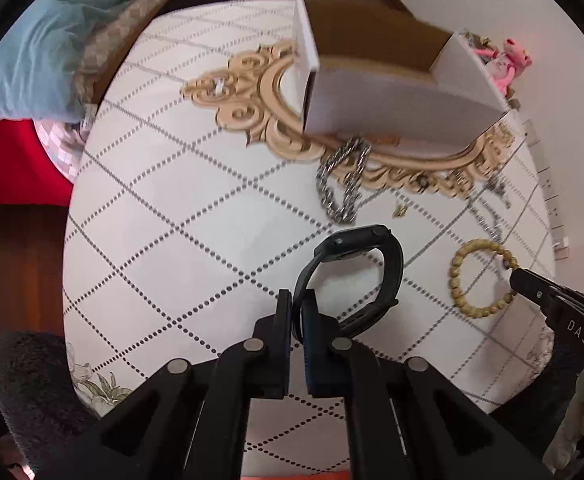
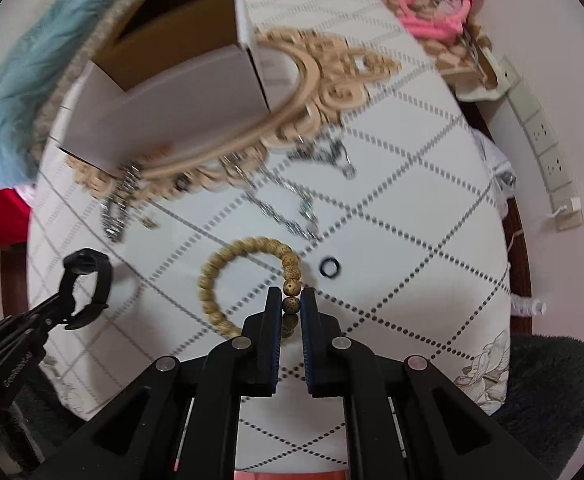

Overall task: Organize jewelry
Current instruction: 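Close the left tool on the black band while the right tool grasps the beaded bracelet, then carry the band with the left tool into the box while the right tool drops the bracelet in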

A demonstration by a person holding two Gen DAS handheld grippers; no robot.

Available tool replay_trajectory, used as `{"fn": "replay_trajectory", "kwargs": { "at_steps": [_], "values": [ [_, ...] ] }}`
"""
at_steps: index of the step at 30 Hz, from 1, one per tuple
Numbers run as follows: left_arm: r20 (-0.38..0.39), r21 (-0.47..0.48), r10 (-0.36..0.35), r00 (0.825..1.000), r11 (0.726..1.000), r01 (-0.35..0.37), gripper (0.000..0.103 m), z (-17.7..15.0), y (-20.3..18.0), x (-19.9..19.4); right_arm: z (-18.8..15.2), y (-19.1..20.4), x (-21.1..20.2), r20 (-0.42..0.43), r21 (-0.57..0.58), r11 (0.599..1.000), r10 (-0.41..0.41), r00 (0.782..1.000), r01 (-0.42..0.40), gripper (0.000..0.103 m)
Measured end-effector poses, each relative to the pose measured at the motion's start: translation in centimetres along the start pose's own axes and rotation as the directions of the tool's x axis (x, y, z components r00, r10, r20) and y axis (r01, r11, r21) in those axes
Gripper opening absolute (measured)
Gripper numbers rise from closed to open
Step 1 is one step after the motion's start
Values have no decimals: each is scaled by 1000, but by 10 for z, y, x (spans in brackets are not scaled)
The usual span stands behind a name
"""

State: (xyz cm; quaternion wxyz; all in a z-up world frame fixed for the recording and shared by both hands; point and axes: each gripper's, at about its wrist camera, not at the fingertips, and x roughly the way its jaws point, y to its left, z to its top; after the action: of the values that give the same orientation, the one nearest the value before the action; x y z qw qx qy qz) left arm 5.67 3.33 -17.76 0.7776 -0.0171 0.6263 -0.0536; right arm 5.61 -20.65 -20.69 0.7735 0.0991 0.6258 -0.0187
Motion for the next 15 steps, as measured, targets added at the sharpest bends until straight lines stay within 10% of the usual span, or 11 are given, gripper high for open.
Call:
{"fn": "replay_trajectory", "kwargs": {
  "at_steps": [15],
  "values": [
    [173,18,-62,983,998,60,2,81,-34,-63,62,39,-108,207,-120,986,142,968,-119,9]
  ]
}}
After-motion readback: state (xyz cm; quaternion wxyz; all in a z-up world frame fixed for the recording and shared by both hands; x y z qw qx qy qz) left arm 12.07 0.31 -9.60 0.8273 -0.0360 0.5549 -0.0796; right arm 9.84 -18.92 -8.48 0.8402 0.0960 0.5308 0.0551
